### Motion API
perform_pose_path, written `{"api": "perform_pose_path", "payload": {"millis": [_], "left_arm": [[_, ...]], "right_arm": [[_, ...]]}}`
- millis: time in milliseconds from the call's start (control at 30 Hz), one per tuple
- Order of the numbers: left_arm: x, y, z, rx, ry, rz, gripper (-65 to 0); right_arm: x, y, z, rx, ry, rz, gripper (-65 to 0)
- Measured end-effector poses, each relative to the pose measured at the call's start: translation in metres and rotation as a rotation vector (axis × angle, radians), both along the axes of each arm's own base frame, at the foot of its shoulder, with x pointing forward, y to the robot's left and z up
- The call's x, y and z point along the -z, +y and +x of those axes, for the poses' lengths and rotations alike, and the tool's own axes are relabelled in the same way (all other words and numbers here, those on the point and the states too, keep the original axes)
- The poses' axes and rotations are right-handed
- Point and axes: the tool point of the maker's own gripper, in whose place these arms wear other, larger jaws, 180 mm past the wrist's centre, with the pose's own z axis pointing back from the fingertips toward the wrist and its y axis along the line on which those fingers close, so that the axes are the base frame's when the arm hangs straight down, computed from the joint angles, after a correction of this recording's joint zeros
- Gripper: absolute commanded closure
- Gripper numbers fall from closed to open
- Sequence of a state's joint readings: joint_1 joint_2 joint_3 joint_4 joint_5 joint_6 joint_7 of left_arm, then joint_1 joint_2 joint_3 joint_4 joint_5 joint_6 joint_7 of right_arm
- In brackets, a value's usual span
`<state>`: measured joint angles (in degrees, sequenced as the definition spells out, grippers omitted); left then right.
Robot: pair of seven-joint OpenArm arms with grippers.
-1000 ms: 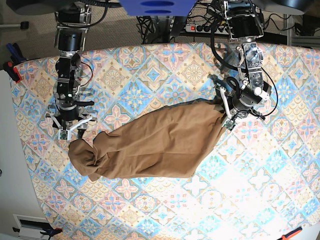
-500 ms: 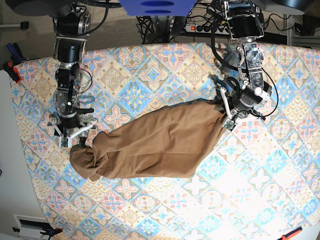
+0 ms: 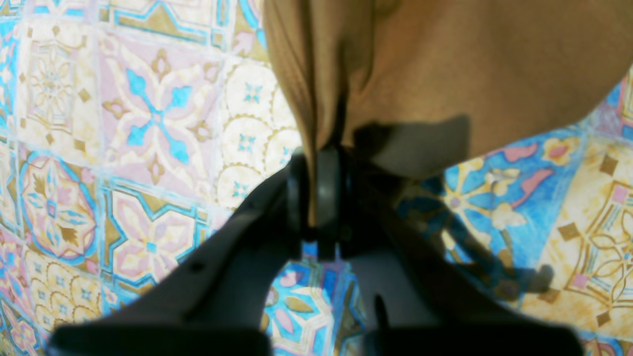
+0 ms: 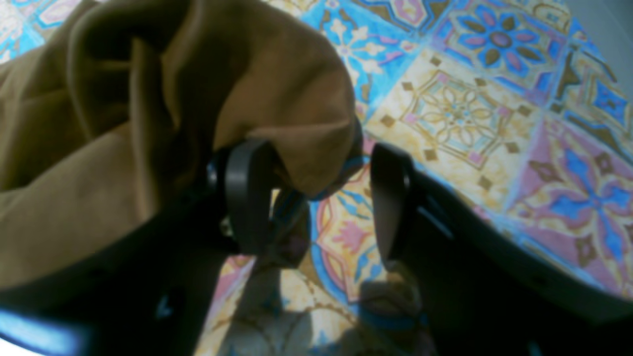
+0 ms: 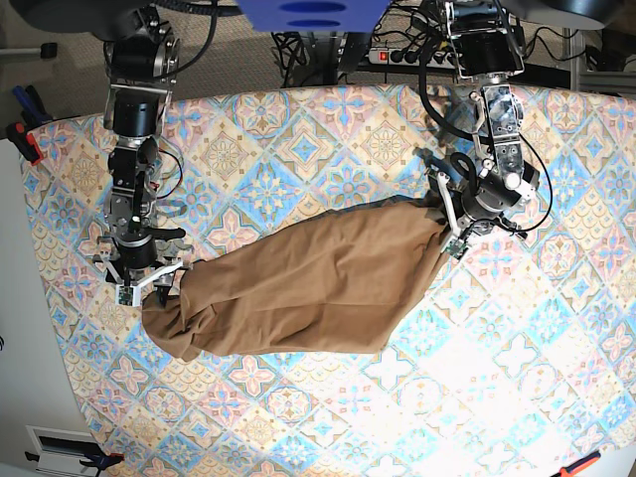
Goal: Layout the t-shirt on the table in an organized manner, then fold the t-shirt properly
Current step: 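Hold the shirt with the left gripper while the right gripper regrasps, then lift the shirt with both grippers and swing it to shake it out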
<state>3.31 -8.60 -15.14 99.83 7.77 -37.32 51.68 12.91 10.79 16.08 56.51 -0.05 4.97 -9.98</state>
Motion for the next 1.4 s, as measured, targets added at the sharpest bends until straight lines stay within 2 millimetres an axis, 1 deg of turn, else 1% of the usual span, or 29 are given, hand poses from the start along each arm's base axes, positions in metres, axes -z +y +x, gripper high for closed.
{"api": "perform_pose_path", "payload": {"millis": [67,100,167,267,333,367,433,500,600,667,767,933,967,1000,1067,1100,1167,1400], "left_arm": [[0.0,0.0,0.0,0.0,0.0,0.0,0.0],[0.0,0.0,0.0,0.0,0.0,-0.001,0.0],[0.0,0.0,0.0,0.0,0.0,-0.001,0.0],[0.0,0.0,0.0,0.0,0.001,-0.001,0.0],[0.0,0.0,0.0,0.0,0.0,-0.001,0.0],[0.0,0.0,0.0,0.0,0.0,-0.001,0.0],[0.001,0.0,-0.001,-0.001,0.004,-0.001,0.0],[0.001,0.0,-0.001,0.0,0.003,-0.001,0.0],[0.001,0.0,0.0,0.0,0.002,-0.001,0.0],[0.006,0.0,-0.002,-0.003,0.017,-0.005,0.0],[0.019,0.0,-0.008,-0.007,0.06,-0.015,0.0],[0.029,0.001,-0.011,-0.013,0.086,-0.026,0.0],[0.03,0.002,-0.011,-0.017,0.086,-0.026,0.0],[0.029,0.002,-0.011,-0.017,0.083,-0.029,0.0],[0.029,0.002,-0.011,-0.018,0.083,-0.03,0.0],[0.029,0.002,-0.011,-0.018,0.083,-0.03,0.0],[0.029,0.002,-0.011,-0.017,0.083,-0.03,0.0],[0.029,0.003,-0.009,-0.018,0.083,-0.025,0.0]], "right_arm": [[0.017,-0.001,-0.007,0.006,0.047,0.01,-30.5],[0.023,0.0,-0.01,0.011,0.049,0.023,-30.5],[0.026,-0.001,-0.013,0.013,0.046,0.023,-30.5],[0.02,-0.002,-0.002,0.012,0.052,0.015,-30.5],[0.011,-0.001,0.005,0.008,0.008,0.013,-30.5],[0.009,-0.001,0.005,0.008,0.003,0.014,-30.5],[0.013,0.005,0.004,-0.015,0.017,-0.002,-30.5],[0.019,0.019,0.003,-0.066,0.038,-0.021,-30.5],[0.02,0.041,0.006,-0.128,0.042,-0.026,-30.5],[0.017,0.048,0.01,-0.145,0.036,-0.023,-30.5],[0.005,0.053,0.022,-0.166,0.013,-0.042,-30.4],[-0.015,0.061,0.042,-0.191,-0.033,-0.054,-30.1],[-0.018,0.062,0.045,-0.192,-0.041,-0.051,-28.8],[-0.022,0.062,0.047,-0.191,-0.049,-0.052,-25.6],[-0.024,0.061,0.048,-0.19,-0.054,-0.055,-15.8],[-0.023,0.061,0.048,-0.19,-0.053,-0.055,-9.8],[-0.02,0.06,0.046,-0.19,-0.043,-0.058,-0.4],[-0.022,0.059,0.046,-0.187,-0.047,-0.056,0.0]]}}
